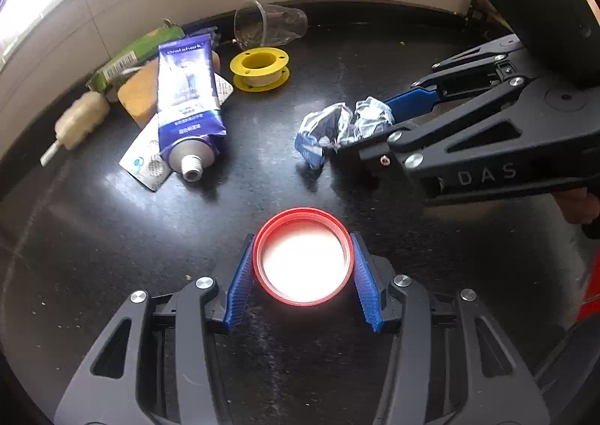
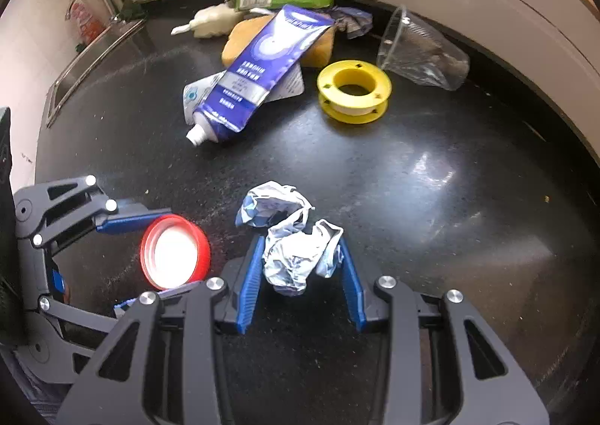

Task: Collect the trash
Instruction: 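Grasp the red-rimmed lid with left tool while right tool grasps crumpled foil, then carry lid and foil to the bin and open both tools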

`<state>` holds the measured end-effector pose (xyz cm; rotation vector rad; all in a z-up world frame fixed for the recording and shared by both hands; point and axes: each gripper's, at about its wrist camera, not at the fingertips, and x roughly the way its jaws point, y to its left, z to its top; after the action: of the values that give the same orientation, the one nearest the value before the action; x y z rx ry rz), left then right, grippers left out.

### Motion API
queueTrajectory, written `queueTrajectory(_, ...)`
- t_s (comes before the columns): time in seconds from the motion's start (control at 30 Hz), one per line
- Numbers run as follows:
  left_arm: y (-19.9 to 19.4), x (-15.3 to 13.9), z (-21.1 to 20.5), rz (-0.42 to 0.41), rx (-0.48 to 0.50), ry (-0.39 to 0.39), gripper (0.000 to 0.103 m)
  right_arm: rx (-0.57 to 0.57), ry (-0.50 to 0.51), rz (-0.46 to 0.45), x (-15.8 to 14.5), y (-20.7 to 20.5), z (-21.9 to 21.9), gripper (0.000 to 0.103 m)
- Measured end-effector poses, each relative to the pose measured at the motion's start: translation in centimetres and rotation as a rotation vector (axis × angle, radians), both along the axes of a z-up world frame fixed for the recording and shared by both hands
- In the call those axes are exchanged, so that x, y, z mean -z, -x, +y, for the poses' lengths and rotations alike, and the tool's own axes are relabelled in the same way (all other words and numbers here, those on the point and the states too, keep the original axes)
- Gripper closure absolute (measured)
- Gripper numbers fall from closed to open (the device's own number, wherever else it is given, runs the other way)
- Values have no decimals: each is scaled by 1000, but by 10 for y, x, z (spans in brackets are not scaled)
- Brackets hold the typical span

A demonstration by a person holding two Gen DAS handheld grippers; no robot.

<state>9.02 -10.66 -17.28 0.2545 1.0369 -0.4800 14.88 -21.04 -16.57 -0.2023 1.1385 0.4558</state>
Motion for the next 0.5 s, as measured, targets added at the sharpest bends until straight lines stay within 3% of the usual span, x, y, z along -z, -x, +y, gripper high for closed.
queueTrajectory(0.5, 20, -27, 24, -50, -33, 14, 55, 51, -7, -62, -33, 28, 1, 64)
